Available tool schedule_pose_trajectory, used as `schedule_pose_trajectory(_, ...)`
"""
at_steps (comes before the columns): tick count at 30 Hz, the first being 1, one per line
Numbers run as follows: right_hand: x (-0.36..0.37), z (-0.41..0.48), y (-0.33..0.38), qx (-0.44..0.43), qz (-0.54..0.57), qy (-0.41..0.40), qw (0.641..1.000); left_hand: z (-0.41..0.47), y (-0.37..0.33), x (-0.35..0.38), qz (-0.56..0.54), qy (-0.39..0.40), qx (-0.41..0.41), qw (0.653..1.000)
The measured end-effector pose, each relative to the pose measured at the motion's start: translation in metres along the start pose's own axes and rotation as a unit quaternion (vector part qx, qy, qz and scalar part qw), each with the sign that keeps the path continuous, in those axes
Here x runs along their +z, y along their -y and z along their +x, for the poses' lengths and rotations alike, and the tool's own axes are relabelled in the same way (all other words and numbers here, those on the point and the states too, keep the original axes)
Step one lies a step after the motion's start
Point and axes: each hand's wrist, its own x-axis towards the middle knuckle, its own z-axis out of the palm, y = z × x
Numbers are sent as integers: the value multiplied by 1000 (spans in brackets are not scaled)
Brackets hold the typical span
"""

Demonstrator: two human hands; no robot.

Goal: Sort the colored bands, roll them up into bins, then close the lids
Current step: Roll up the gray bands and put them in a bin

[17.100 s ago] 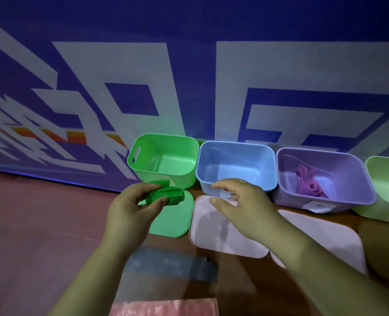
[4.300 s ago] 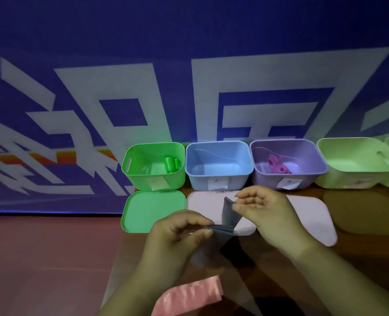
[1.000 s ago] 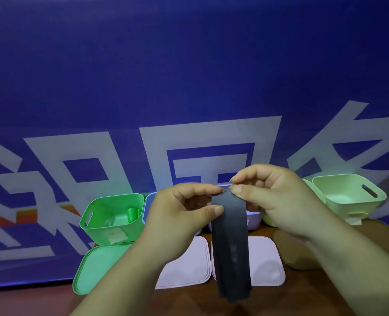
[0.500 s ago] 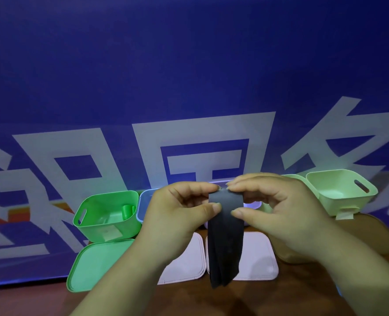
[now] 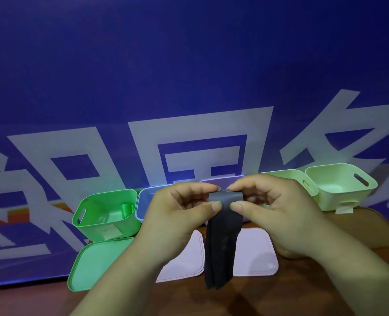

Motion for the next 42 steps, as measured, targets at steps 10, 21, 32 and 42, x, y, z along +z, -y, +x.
schedule_pose_trajectory(10, 4, 3, -9, 54, 93, 22, 994, 1, 17, -11, 160, 65, 89, 981)
schedule_pose_trajectory(21, 15, 9, -18, 139, 217, 40, 965, 4, 27, -16, 130, 65, 108, 983)
schedule_pose_trajectory(32, 20, 7, -30, 131, 156, 45, 978, 7, 41, -14, 98, 44, 92, 990)
schedule_pose_trajectory(42, 25, -5, -39, 46, 122, -16, 991, -2, 51, 4, 61, -21, 60, 996)
